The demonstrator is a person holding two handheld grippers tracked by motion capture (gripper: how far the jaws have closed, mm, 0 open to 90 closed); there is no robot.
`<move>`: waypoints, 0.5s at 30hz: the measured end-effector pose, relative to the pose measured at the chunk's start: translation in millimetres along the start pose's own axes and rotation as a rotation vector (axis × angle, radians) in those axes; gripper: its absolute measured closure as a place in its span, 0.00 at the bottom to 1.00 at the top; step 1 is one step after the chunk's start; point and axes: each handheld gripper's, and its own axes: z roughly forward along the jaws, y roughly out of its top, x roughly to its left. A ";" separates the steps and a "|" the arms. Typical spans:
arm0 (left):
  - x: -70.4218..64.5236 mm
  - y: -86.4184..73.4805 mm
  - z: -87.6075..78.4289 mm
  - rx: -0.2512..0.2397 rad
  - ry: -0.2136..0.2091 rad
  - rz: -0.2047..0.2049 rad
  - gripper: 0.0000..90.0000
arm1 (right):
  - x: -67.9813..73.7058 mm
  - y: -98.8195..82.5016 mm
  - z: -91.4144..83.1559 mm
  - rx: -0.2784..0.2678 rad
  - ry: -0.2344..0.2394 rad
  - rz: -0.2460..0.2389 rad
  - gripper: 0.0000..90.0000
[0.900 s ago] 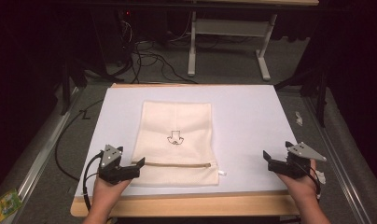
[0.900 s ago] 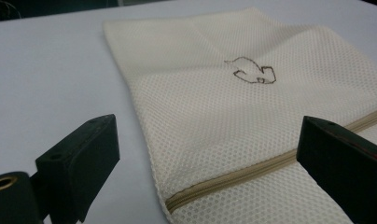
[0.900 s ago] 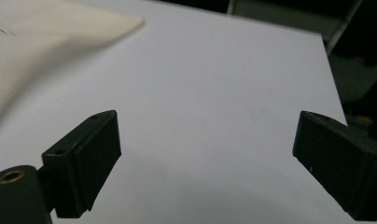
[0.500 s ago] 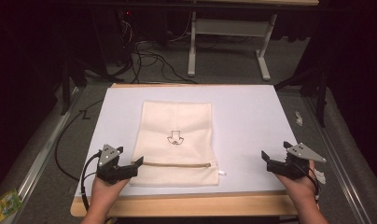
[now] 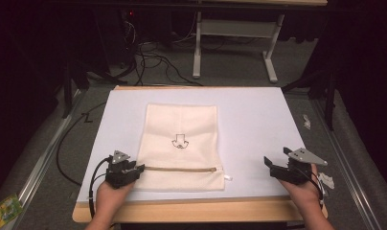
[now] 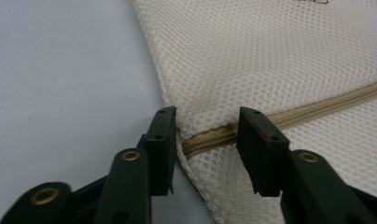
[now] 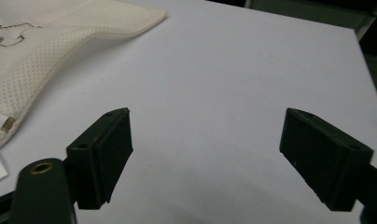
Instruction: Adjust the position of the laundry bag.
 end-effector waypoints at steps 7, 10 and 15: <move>-9.2 2.7 1.6 0.014 -0.029 0.061 0.89 | 28.1 11.2 30.0 0.045 0.120 -0.035 0.38; -13.5 2.3 1.4 0.016 -0.020 0.094 0.89 | 48.1 21.6 52.2 0.070 0.181 -0.054 0.38; -16.2 1.3 0.6 0.015 -0.012 0.110 0.89 | 80.6 45.3 90.5 0.088 0.228 -0.055 0.43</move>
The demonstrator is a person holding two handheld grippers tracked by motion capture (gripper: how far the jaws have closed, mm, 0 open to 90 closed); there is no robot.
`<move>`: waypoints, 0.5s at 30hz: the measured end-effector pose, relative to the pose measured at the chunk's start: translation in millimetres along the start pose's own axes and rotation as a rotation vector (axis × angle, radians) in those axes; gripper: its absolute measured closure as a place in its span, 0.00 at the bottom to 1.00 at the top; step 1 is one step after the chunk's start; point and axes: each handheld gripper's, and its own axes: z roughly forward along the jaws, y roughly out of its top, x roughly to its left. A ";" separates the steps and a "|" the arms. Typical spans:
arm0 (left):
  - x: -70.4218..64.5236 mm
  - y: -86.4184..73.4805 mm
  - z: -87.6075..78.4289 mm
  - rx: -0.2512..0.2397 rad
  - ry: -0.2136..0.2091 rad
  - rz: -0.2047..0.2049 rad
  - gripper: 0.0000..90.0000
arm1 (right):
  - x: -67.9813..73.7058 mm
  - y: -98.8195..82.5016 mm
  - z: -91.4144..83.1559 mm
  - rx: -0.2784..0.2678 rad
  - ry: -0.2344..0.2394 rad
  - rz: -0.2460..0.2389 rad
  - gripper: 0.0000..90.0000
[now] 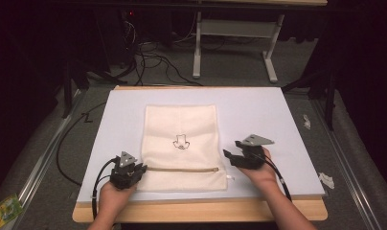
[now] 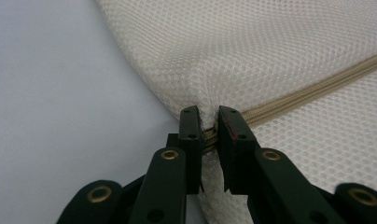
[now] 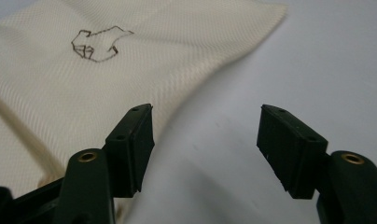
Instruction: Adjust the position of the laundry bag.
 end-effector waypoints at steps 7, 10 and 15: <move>-4.1 -0.9 -1.2 0.003 0.011 0.033 0.89 | 8.0 24.4 60.6 0.116 -0.022 0.059 0.65; -5.2 -0.7 -0.7 0.002 0.007 0.022 0.89 | 10.3 22.0 66.2 0.174 -0.020 0.031 0.89; -23.0 8.8 9.9 0.002 -0.025 0.044 0.90 | 0.7 15.5 50.0 0.167 -0.053 0.008 0.92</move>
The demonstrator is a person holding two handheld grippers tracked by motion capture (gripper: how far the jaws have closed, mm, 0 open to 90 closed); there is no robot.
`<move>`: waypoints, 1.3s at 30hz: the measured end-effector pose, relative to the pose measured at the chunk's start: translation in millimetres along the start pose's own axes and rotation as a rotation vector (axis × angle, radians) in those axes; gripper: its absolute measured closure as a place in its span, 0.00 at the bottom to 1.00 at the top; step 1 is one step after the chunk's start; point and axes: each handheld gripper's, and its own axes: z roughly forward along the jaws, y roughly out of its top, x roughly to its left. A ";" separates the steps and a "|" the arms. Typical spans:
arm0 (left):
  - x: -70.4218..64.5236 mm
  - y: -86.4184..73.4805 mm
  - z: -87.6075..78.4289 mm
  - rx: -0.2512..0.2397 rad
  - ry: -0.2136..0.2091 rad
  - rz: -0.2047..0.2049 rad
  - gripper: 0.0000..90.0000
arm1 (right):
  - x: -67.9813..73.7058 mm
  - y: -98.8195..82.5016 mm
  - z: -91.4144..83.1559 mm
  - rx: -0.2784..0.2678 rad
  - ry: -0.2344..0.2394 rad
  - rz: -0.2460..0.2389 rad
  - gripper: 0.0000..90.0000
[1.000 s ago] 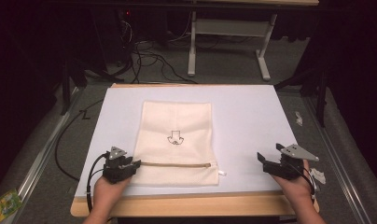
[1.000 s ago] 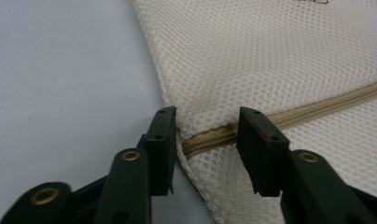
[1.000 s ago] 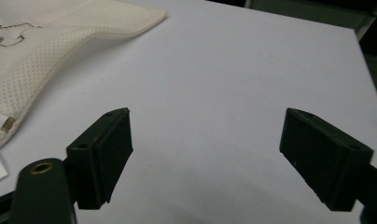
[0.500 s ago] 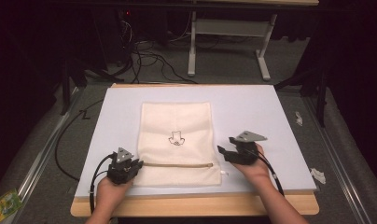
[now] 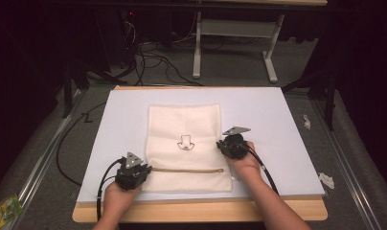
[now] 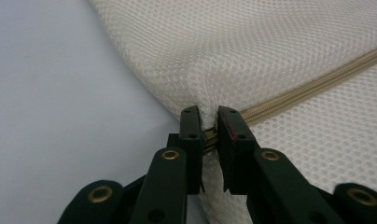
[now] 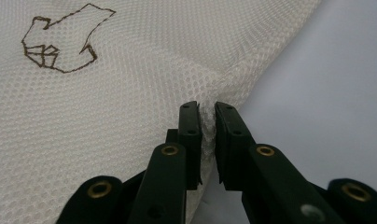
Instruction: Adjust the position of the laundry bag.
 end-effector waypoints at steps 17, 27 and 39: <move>-44.3 25.6 21.8 -0.072 -0.046 0.096 0.57 | -70.5 -38.3 -53.2 -0.095 -0.071 0.115 0.61; -25.5 20.6 -5.9 -0.234 -0.083 0.035 0.38 | -67.8 -71.6 -117.9 -0.165 -0.005 0.103 0.51; -35.8 22.5 2.9 -0.236 -0.113 0.065 0.38 | -52.3 -102.8 -115.8 -0.086 0.045 0.124 0.65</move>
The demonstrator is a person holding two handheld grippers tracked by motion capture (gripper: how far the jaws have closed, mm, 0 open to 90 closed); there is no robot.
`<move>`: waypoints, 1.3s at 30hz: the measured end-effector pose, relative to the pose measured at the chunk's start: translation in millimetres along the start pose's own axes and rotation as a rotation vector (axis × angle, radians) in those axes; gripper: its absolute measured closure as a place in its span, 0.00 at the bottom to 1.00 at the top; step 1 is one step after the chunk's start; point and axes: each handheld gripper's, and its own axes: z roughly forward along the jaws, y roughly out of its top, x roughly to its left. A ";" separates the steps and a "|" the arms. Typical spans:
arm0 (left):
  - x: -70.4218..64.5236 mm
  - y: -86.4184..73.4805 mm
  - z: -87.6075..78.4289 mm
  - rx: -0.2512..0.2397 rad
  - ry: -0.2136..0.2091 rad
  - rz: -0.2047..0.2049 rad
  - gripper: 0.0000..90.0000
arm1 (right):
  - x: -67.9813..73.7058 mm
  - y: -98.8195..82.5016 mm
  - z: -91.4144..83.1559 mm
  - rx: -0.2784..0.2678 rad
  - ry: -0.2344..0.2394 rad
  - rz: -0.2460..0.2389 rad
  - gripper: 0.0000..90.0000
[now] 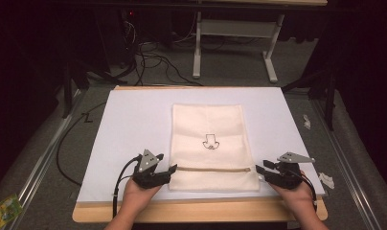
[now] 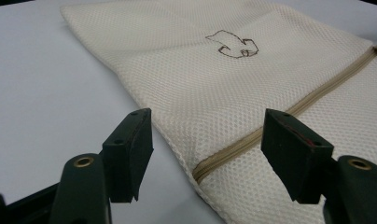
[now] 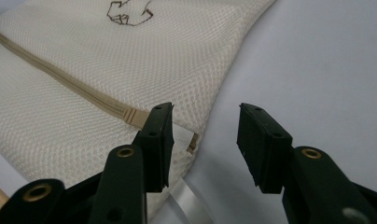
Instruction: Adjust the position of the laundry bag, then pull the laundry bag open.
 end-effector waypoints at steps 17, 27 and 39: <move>-5.6 1.4 2.7 -0.010 -0.003 0.001 0.44 | 3.5 -0.8 17.5 0.089 0.012 -0.040 0.64; -10.8 0.1 5.2 -0.009 -0.016 0.029 0.53 | 8.4 1.4 18.8 0.113 0.028 -0.074 0.81; -11.8 3.0 2.9 0.010 -0.056 -0.015 0.53 | 12.4 3.2 18.1 0.123 0.028 -0.100 0.92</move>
